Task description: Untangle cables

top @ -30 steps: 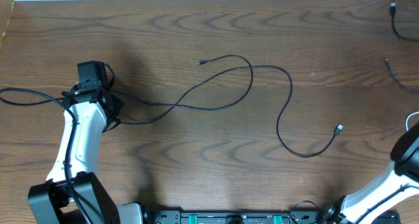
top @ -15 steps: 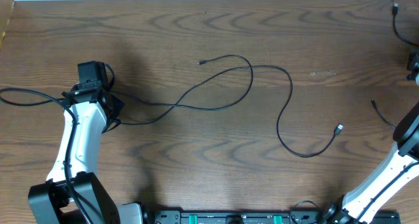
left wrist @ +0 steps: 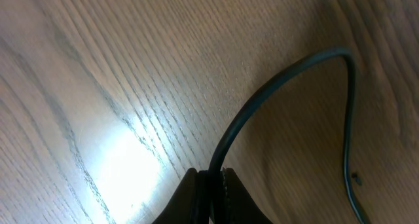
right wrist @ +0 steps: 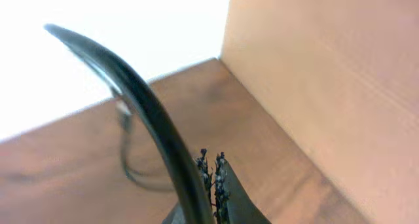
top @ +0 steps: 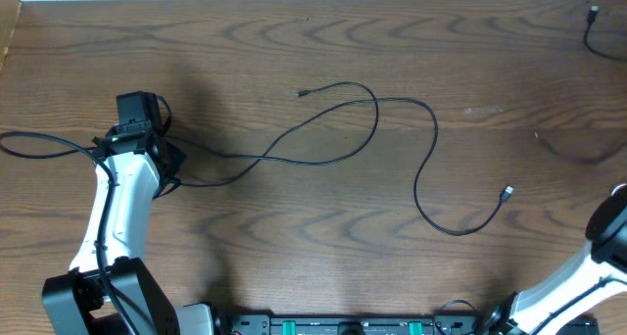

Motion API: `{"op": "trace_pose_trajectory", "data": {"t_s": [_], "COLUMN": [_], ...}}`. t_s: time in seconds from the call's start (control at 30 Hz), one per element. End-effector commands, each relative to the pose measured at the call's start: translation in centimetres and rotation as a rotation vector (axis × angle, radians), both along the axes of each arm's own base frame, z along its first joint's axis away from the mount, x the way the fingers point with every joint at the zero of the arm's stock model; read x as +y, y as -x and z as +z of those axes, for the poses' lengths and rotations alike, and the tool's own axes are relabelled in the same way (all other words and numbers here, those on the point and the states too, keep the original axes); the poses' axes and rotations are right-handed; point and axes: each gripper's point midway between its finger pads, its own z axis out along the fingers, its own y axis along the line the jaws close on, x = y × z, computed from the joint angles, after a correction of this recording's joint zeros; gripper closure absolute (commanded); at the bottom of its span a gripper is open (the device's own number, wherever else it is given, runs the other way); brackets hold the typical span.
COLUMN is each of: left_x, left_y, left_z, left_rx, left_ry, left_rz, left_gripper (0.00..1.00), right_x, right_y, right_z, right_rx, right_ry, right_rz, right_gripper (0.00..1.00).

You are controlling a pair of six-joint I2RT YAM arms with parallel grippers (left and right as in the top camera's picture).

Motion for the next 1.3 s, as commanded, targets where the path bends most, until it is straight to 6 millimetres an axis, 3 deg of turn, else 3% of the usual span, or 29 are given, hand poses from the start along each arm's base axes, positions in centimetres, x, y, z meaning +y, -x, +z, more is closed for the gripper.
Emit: {"op": "trace_pose_trajectory", "data": {"t_s": [0.0, 0.17, 0.3, 0.53, 0.57, 0.73, 0.83, 0.93, 1.1, 1.2, 1.27], "left_x": [0.1, 0.1, 0.1, 0.1, 0.1, 0.1, 0.1, 0.1, 0.1, 0.1, 0.1], "left_y": [-0.4, -0.4, -0.4, -0.4, -0.4, -0.4, -0.4, -0.4, -0.4, -0.4, -0.4], "left_z": [0.7, 0.7, 0.7, 0.7, 0.7, 0.7, 0.7, 0.7, 0.7, 0.7, 0.7], "left_rx": [-0.02, -0.02, -0.02, -0.019, -0.02, -0.019, -0.019, -0.019, -0.019, -0.02, -0.019], "left_ry": [-0.003, -0.003, -0.003, -0.003, -0.003, -0.003, -0.003, -0.003, -0.003, -0.003, -0.003], "left_rz": [0.01, 0.01, 0.01, 0.01, 0.01, 0.01, 0.01, 0.01, 0.01, 0.01, 0.01], "left_gripper": [0.92, 0.92, 0.92, 0.92, 0.92, 0.92, 0.92, 0.92, 0.92, 0.92, 0.92], "right_x": [4.1, 8.8, 10.8, 15.0, 15.9, 16.4, 14.7, 10.1, 1.5, -2.3, -3.7], "right_y": [-0.6, 0.5, 1.9, 1.9, 1.4, -0.2, -1.3, -1.6, -0.3, 0.8, 1.3], "right_z": [6.6, 11.4, 12.0, 4.6, 2.6, -1.7, -1.9, -1.9, -1.8, -1.4, -2.1], "right_rx": [-0.204, -0.301, -0.309, -0.122, -0.09, -0.067, -0.136, -0.225, -0.348, -0.397, -0.386], "right_ry": [-0.155, -0.288, -0.459, -0.841, -0.945, -1.181, -1.194, -1.079, -0.895, -0.792, -0.734], "right_rz": [0.131, 0.281, 0.279, 0.35, 0.38, 0.415, 0.479, 0.413, 0.204, 0.138, 0.1], "right_gripper": [0.99, 0.99, 0.99, 0.99, 0.99, 0.99, 0.99, 0.99, 0.99, 0.99, 0.99]}}
